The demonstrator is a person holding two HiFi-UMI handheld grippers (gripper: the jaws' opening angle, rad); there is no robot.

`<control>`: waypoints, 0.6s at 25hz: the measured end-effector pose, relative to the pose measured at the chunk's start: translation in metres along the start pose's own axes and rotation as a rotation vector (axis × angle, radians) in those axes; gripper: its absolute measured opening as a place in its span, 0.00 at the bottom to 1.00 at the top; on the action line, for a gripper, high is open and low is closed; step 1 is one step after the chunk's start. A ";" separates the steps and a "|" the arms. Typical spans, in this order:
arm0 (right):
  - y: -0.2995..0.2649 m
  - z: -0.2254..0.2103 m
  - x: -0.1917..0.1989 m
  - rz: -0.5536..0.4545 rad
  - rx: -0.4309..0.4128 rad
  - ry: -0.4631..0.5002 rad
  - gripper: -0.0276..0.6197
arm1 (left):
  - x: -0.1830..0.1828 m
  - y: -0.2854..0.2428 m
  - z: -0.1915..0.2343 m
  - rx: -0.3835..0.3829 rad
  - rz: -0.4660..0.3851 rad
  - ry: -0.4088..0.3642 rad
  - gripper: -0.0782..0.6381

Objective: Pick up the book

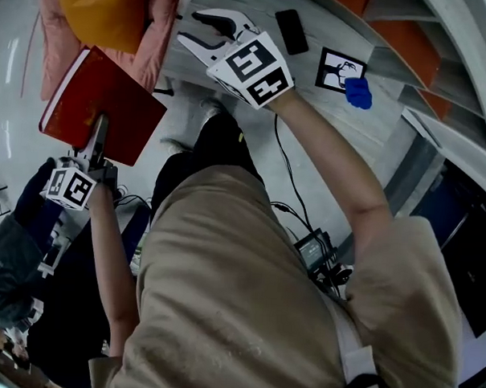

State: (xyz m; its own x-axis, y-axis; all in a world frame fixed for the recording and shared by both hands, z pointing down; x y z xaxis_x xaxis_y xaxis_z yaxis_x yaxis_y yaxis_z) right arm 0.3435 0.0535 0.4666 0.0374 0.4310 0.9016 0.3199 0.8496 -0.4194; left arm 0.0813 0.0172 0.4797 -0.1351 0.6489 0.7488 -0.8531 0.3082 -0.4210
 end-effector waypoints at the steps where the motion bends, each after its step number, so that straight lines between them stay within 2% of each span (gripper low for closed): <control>1: 0.003 0.005 -0.003 -0.006 0.007 0.004 0.30 | 0.001 0.008 0.000 0.002 0.004 -0.006 0.45; 7: 0.018 0.037 -0.011 -0.042 0.035 0.028 0.30 | 0.015 0.059 0.011 -0.034 -0.028 -0.004 0.45; 11: 0.029 0.082 -0.023 -0.068 0.044 0.040 0.30 | 0.027 0.108 0.011 -0.037 -0.065 0.000 0.45; 15: 0.028 0.129 -0.034 -0.089 0.031 0.060 0.30 | 0.036 0.166 0.021 -0.066 -0.141 0.001 0.45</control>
State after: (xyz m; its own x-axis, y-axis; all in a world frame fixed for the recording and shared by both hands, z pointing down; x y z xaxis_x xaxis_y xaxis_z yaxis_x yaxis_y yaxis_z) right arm 0.2291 0.1023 0.4106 0.0675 0.3356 0.9396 0.2953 0.8928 -0.3401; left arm -0.0760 0.0773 0.4475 -0.0158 0.5970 0.8021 -0.8284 0.4414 -0.3448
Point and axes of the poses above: the fingertips, and each gripper's own axes: y backward along the fingers, z to its left, x out of its underside, the point moved 2 cm from there along y, backward along the fingers, and after that the axes turned 1 degree about -z, right-handed, at the moved point
